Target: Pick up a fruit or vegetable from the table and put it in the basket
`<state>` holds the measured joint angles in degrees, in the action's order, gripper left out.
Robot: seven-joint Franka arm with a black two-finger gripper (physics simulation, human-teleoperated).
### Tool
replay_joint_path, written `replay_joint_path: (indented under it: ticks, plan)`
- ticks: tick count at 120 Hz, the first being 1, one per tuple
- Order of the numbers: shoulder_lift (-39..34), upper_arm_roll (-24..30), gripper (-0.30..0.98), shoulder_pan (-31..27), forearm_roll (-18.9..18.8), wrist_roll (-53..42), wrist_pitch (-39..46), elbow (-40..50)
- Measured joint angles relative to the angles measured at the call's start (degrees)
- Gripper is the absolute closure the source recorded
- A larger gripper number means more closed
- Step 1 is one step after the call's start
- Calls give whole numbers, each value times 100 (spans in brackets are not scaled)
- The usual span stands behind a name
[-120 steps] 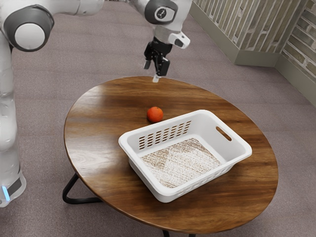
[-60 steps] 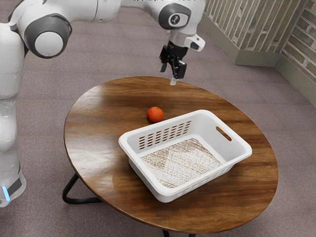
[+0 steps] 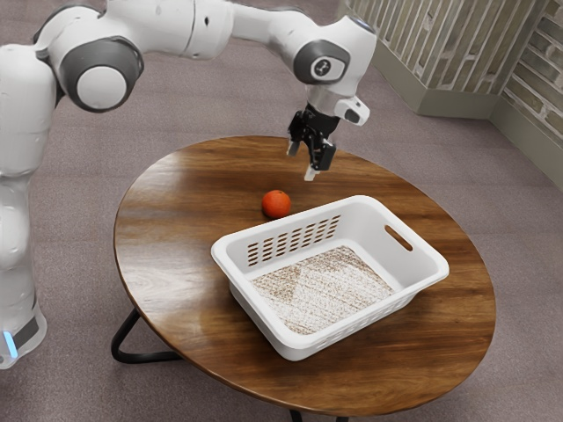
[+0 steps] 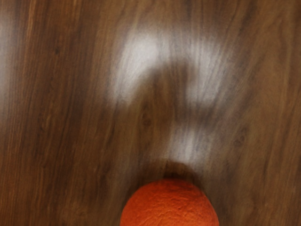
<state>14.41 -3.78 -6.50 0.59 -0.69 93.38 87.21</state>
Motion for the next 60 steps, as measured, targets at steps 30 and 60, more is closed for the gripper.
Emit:
replay_joint_path:
  ticks: [30, 60]
  plan:
    - [262, 9, 0, 0, 91, 27, 208, 47]
    - [114, 125, 0, 17, 110, 32, 380, 261]
